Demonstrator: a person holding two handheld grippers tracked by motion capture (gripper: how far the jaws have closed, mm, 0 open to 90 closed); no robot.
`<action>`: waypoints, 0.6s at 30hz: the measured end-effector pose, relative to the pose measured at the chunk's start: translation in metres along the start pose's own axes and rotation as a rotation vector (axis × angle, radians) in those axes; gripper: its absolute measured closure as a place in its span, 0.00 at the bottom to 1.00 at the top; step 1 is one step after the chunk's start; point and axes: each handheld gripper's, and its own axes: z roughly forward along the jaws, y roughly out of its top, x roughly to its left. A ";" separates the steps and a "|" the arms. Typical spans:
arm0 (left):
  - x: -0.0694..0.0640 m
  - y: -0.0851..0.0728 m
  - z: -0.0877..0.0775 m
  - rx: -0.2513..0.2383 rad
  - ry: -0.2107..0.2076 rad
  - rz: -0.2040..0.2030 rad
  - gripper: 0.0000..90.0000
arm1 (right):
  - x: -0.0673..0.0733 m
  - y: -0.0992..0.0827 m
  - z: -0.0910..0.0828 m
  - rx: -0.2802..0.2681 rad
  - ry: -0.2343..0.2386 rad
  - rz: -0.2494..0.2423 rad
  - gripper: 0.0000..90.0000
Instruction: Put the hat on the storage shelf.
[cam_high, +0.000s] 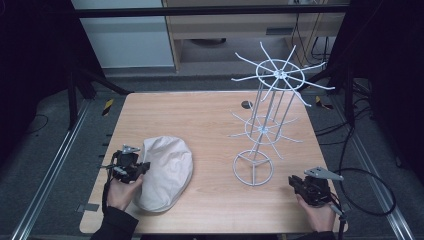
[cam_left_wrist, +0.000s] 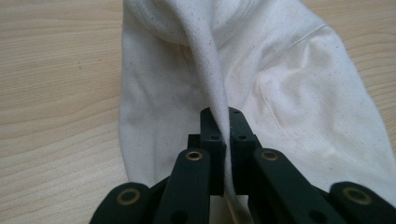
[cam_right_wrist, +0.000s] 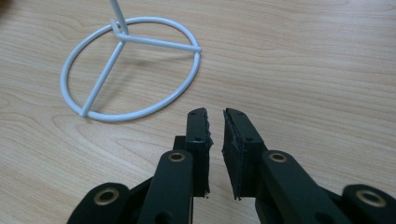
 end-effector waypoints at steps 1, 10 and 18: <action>0.000 0.000 -0.002 -0.007 -0.002 0.002 0.98 | 0.000 0.000 0.000 0.001 0.001 0.004 0.89; -0.009 0.001 -0.028 -0.146 -0.036 0.027 0.99 | 0.000 0.000 -0.001 -0.001 -0.001 0.005 0.89; -0.017 0.005 -0.057 -0.274 -0.088 0.052 0.99 | 0.000 0.000 -0.001 -0.002 -0.001 0.008 0.89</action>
